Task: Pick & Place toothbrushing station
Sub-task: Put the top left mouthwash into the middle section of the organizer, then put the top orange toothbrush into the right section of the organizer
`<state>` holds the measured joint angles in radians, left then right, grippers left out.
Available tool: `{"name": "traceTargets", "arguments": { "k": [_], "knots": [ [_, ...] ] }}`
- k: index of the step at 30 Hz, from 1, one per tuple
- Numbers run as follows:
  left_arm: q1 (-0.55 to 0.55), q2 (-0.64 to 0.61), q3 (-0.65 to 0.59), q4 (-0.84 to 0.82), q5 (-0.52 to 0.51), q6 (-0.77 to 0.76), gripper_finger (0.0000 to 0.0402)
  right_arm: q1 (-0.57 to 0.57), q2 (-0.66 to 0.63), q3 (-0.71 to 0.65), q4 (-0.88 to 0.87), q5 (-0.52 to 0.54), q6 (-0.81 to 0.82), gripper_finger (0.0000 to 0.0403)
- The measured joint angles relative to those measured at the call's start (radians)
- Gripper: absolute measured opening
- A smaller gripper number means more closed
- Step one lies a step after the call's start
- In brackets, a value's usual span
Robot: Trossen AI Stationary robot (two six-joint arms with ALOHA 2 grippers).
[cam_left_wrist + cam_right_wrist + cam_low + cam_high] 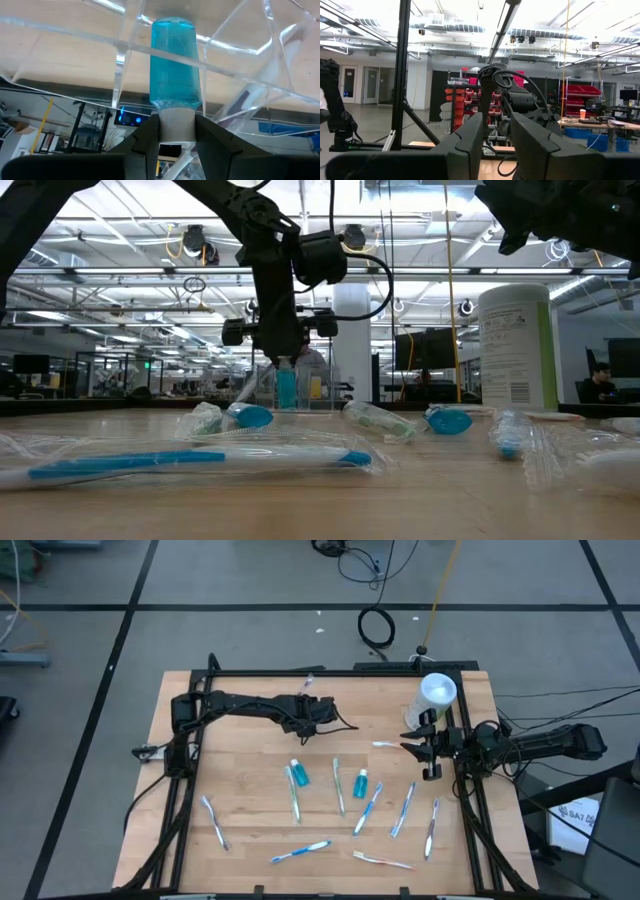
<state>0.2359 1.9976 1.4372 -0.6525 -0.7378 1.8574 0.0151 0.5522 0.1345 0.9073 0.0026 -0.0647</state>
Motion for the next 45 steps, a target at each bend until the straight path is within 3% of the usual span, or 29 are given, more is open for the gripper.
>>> {"name": "traceTargets", "arguments": {
  "k": [16,32,41,45],
  "knots": [
    [-0.005,0.000,0.000,0.001,-0.031,-0.033,0.0215,0.000,0.000,0.000,0.000,-0.001,0.000,0.0093],
    [-0.049,-0.014,0.000,-0.011,-0.128,-0.090,0.0155,0.000,0.000,0.000,0.000,-0.001,0.000,0.0093],
    [-0.090,-0.130,0.000,-0.070,-0.107,-0.136,0.0141,0.000,0.000,0.000,0.000,-0.003,0.000,0.0093],
    [-0.123,-0.203,0.000,-0.098,-0.100,-0.263,0.0140,0.000,0.000,0.000,0.000,-0.003,0.000,0.0093]
  ]
}}
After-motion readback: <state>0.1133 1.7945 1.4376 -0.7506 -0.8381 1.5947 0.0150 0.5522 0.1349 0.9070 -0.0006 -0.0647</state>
